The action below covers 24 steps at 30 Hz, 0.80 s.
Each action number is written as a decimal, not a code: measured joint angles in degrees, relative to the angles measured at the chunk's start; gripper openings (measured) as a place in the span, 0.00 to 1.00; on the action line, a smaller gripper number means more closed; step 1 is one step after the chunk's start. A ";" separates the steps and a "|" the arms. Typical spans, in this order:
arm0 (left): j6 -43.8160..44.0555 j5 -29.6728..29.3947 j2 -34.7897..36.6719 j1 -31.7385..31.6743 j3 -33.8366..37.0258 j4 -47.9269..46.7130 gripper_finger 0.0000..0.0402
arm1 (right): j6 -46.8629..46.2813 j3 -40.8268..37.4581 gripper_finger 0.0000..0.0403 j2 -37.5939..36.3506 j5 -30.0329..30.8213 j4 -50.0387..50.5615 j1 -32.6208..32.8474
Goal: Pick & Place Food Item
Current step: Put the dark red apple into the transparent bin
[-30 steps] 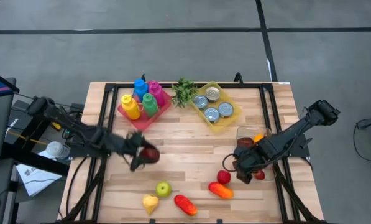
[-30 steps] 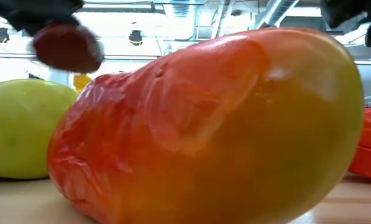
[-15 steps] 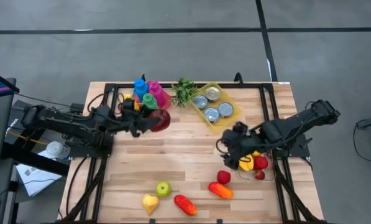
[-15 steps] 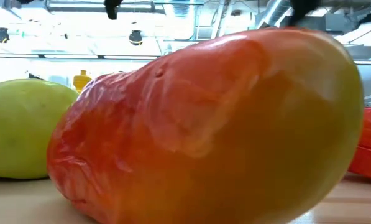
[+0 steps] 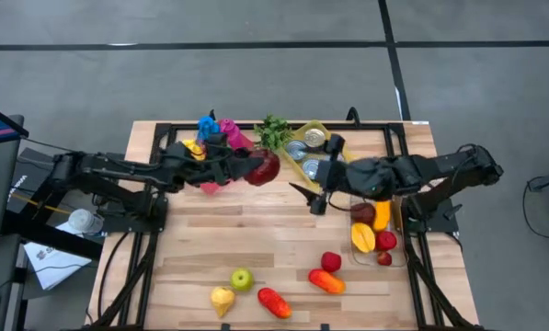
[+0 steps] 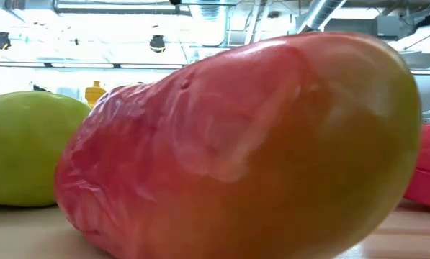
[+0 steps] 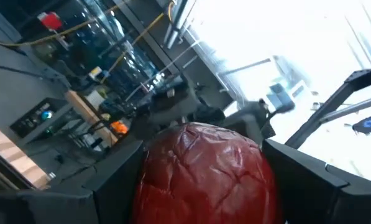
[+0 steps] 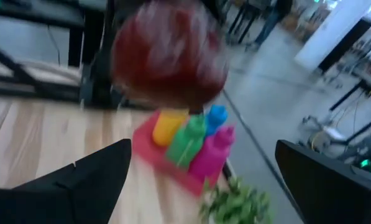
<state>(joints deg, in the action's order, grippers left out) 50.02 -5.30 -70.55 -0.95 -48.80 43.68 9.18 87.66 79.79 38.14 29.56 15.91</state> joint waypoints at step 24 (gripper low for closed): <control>3.28 7.01 -12.19 -1.14 -10.50 0.02 0.75 | 1.41 0.01 0.88 0.13 -9.10 -5.34 -2.59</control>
<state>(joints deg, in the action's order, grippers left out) 53.30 1.72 -82.74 -2.09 -59.31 43.71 10.59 87.66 79.92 29.04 24.22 13.32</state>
